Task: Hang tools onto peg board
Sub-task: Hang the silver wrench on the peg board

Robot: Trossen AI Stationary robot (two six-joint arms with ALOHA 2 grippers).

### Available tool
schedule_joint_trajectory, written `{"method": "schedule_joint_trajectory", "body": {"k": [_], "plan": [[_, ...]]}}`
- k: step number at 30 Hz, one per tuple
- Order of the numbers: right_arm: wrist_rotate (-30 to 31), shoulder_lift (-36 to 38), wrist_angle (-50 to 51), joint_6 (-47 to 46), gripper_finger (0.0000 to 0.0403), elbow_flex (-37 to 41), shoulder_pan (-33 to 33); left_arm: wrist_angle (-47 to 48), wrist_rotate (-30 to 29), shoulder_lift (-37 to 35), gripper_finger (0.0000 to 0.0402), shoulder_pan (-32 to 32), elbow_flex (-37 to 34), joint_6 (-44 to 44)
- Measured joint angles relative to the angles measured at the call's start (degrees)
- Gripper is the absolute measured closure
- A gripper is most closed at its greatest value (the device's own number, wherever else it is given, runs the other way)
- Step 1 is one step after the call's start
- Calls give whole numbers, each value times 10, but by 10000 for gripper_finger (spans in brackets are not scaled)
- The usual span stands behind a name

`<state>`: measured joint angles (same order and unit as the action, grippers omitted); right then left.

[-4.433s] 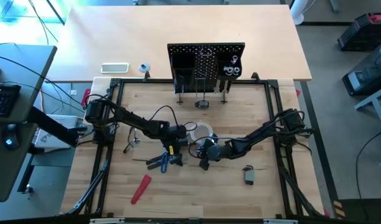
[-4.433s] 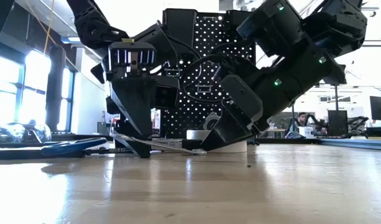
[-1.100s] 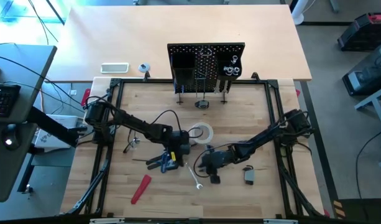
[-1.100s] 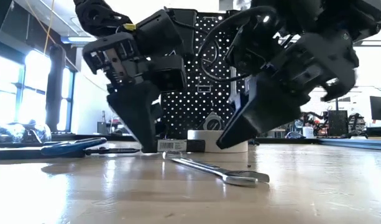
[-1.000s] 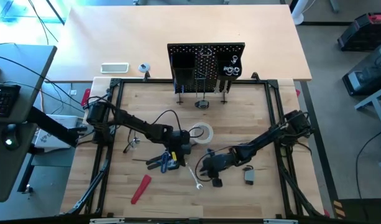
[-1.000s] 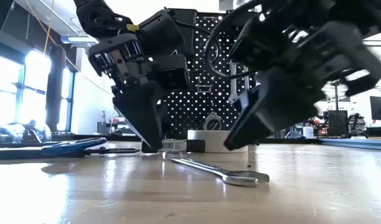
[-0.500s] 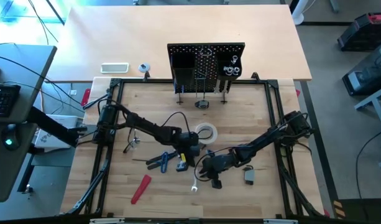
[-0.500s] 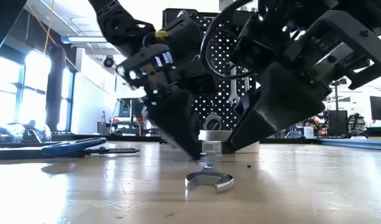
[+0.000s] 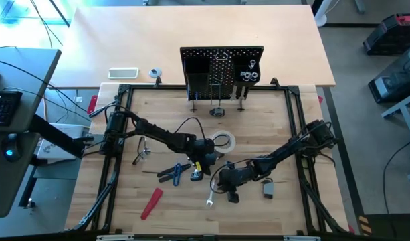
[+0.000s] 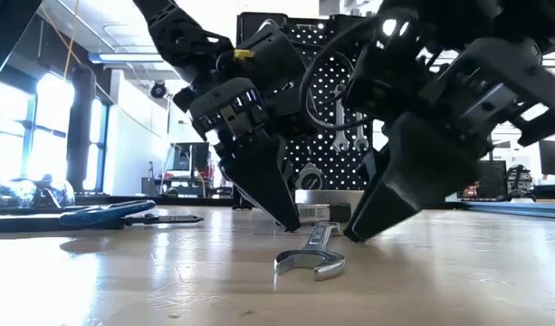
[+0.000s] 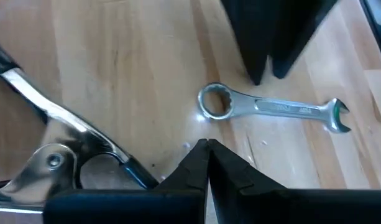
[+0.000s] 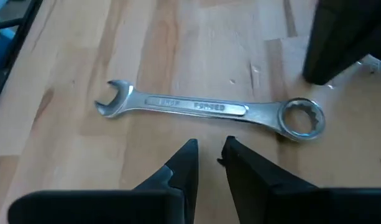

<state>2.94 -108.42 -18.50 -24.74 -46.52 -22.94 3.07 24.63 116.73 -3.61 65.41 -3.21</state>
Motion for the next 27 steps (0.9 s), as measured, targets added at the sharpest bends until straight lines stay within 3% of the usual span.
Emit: {"method": "schedule_joint_trajectory", "body": {"k": [13, 27], "plan": [[0, -38, -90, 11, 326, 0, 37, -35, 40, 26, 401, -23, 6, 4], [42, -40, -4, 76, 326, -58, 38, -17, 50, 31, 401, -16, 14, 13]]}}
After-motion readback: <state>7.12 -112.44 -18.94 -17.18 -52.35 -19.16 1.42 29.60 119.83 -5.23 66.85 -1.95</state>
